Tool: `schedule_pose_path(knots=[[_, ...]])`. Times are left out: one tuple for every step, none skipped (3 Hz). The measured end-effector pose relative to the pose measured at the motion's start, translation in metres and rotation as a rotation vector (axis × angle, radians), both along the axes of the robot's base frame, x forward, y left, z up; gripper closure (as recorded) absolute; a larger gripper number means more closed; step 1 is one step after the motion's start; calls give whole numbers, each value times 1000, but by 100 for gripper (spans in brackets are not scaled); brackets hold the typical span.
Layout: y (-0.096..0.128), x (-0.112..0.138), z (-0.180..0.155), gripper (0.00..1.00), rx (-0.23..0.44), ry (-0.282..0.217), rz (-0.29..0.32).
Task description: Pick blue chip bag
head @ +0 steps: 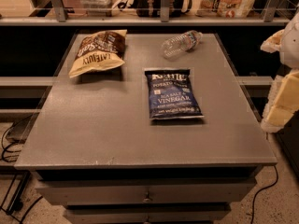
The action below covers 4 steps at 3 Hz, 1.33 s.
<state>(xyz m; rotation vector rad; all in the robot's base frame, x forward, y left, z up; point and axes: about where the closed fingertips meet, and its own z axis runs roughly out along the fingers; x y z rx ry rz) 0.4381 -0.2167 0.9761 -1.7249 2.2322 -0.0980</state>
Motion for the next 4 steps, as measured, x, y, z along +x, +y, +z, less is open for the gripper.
schedule_pose_path(knots=[[0, 0, 0, 0, 0, 0, 0], [6, 7, -4, 0, 78, -21, 28], [25, 22, -24, 0, 252, -29, 79], [56, 38, -41, 0, 403, -35, 121]])
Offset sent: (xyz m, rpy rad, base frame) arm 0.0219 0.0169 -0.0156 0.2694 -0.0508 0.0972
